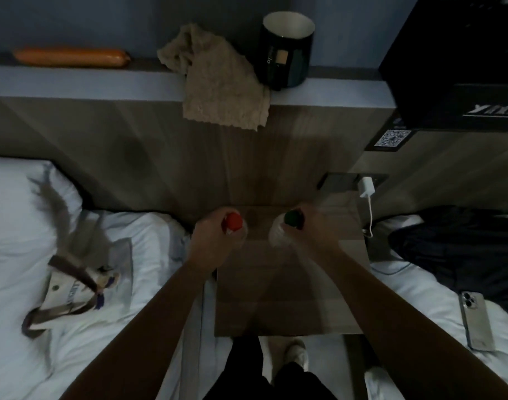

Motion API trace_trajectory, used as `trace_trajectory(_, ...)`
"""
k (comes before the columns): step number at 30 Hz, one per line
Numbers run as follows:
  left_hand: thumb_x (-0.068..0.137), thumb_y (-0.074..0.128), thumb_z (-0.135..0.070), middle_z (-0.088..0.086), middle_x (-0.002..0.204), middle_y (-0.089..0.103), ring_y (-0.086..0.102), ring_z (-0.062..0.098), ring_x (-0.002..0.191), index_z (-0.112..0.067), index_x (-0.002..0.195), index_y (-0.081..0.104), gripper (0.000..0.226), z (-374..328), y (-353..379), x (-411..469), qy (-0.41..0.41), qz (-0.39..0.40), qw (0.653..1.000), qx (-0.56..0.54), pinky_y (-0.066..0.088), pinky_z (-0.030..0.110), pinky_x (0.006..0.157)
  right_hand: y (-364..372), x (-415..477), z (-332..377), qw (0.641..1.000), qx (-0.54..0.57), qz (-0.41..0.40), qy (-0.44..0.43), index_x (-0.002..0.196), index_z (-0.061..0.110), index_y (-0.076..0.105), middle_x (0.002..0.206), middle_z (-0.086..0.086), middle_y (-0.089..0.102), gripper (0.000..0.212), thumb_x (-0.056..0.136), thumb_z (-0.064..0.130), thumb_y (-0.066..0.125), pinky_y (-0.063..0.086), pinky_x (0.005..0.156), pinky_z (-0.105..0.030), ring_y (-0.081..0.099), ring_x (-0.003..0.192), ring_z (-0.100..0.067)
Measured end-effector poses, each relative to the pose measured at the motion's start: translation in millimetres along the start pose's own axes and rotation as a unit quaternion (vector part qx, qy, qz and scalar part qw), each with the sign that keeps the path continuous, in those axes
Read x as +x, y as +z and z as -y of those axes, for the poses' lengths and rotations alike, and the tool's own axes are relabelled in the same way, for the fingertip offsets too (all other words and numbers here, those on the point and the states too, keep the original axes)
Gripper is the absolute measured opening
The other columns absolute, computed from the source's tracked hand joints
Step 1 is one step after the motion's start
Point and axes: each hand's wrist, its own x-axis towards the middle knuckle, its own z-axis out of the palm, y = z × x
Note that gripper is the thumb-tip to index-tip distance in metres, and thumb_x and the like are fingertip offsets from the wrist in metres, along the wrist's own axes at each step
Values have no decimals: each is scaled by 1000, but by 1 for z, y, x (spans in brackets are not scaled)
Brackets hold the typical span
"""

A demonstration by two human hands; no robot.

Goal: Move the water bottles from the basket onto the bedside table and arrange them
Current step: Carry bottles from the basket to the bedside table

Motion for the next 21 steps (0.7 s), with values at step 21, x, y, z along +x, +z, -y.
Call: trace_trajectory(21,84,67,-31,4,98,69,65,19,91,-18,113,60,32,43,36,112,-81,79,993,21,53,32,82,58,101,17,997,41,41,57,95,23,55,79,9,60,22,81,27,72,40,60,-18,61,75,-8)
